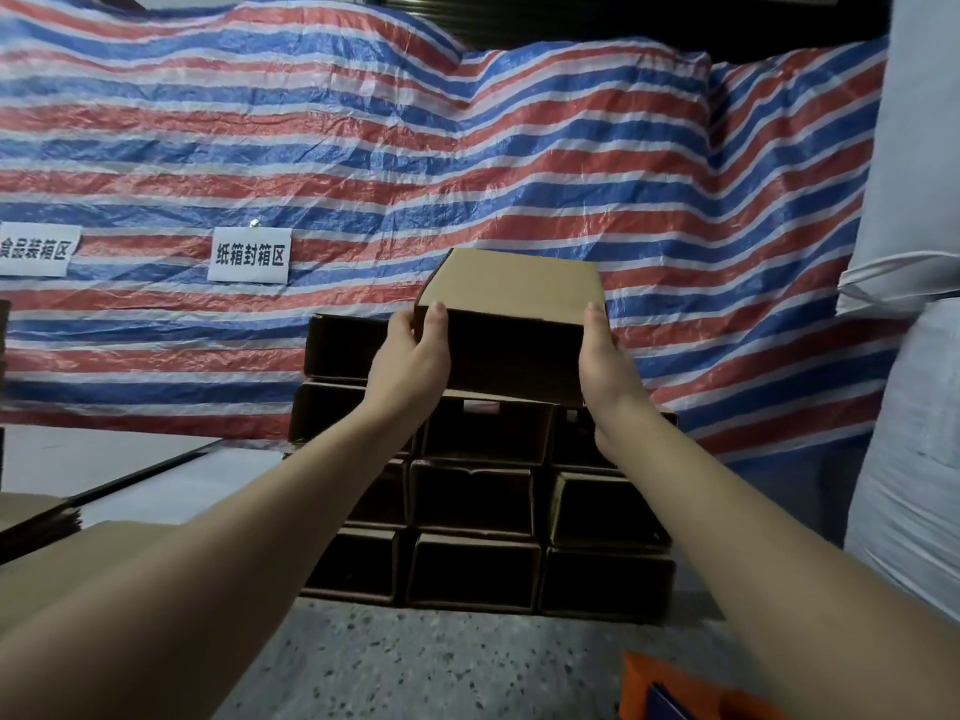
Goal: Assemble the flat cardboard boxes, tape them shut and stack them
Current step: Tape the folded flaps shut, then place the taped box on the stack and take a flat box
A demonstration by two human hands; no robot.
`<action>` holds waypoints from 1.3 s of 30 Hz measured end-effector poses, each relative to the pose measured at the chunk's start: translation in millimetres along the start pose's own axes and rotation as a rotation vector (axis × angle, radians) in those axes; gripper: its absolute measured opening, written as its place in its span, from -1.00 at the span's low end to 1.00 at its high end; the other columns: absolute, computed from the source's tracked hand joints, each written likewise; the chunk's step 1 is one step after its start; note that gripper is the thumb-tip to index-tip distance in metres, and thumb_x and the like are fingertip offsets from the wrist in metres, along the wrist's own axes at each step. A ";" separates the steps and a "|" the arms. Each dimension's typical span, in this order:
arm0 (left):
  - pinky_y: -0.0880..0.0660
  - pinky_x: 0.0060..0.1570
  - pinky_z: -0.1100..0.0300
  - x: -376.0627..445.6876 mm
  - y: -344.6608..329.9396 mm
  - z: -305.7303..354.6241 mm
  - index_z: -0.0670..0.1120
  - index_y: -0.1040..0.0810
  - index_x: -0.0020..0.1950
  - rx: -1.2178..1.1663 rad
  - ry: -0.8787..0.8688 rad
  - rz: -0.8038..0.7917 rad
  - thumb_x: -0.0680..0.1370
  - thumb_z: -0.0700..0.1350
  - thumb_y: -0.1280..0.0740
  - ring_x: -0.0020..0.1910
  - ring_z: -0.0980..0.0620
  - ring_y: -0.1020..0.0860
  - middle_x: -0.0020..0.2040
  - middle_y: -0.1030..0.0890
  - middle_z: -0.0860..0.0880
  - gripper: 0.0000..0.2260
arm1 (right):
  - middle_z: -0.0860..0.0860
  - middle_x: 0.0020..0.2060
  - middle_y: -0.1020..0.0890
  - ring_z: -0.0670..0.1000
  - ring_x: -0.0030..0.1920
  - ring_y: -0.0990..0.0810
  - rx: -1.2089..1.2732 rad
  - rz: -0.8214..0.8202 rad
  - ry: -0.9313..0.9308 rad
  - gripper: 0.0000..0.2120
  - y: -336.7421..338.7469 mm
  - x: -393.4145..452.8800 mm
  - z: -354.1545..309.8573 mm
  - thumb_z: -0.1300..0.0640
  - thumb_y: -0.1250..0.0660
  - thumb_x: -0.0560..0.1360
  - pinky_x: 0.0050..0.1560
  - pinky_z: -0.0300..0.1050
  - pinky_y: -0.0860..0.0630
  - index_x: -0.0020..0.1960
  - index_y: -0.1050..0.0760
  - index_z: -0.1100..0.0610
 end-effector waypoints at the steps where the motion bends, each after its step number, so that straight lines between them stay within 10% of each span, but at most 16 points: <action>1: -0.39 -0.02 0.09 12.6 -6.9 0.0 -0.03 -0.34 0.41 0.021 0.002 -0.005 0.65 0.25 -0.02 -0.01 0.09 -0.48 0.08 -0.51 0.04 -0.52 | -0.02 0.31 -0.44 0.02 0.21 -0.41 -0.006 0.004 -0.025 -0.36 -3.0 15.2 0.5 -0.38 -0.05 0.59 0.16 -0.07 -0.29 0.49 -0.33 0.01; 4: -0.48 0.06 -0.01 47.8 -24.8 -4.9 -0.04 -0.39 0.35 0.065 0.022 -0.016 0.66 0.17 -0.02 0.07 -0.04 -0.53 0.12 -0.55 -0.04 -0.59 | 0.06 0.46 -0.38 0.13 0.41 -0.38 -0.082 0.017 -0.087 -0.30 -8.4 56.9 6.4 -0.38 -0.01 0.60 0.24 0.01 -0.33 0.55 -0.23 0.06; 10: -0.39 -0.39 0.25 91.2 -48.4 -33.7 -0.03 -0.45 0.18 0.235 -0.018 -0.039 0.61 -0.12 -0.14 -0.24 0.09 -0.56 -0.13 -0.56 0.03 -0.81 | 0.12 0.56 -0.27 0.22 0.51 -0.29 -0.214 0.024 -0.181 -0.26 -19.7 115.0 33.2 -0.36 0.04 0.62 0.46 0.17 -0.28 0.60 -0.14 0.12; 14: -0.45 -0.13 0.15 105.5 -56.4 -61.3 -0.15 -0.54 0.21 0.335 -0.047 -0.051 0.65 -0.16 -0.15 -0.08 -0.04 -0.56 0.04 -0.61 -0.09 -0.77 | 0.15 0.52 -0.33 0.22 0.48 -0.34 -0.267 0.000 -0.258 -0.27 -28.1 137.9 57.5 -0.35 0.05 0.62 0.43 0.17 -0.30 0.57 -0.21 0.15; 39: -0.40 -0.12 0.16 94.9 -22.2 -83.6 -0.10 -0.50 0.17 0.500 -0.038 0.112 0.62 0.09 -0.26 -0.05 0.06 -0.50 0.00 -0.55 0.01 -0.71 | 0.15 0.54 -0.30 0.22 0.50 -0.32 -0.320 0.020 -0.186 -0.30 -41.8 137.6 62.6 -0.28 0.00 0.66 0.45 0.17 -0.28 0.59 -0.15 0.19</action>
Point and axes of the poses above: each hand's wrist, its own x-axis towards the middle knuckle, its own y-axis out of the back of the hand, z = x × y, the point moved 7 cm from there along x, towards the middle knuckle
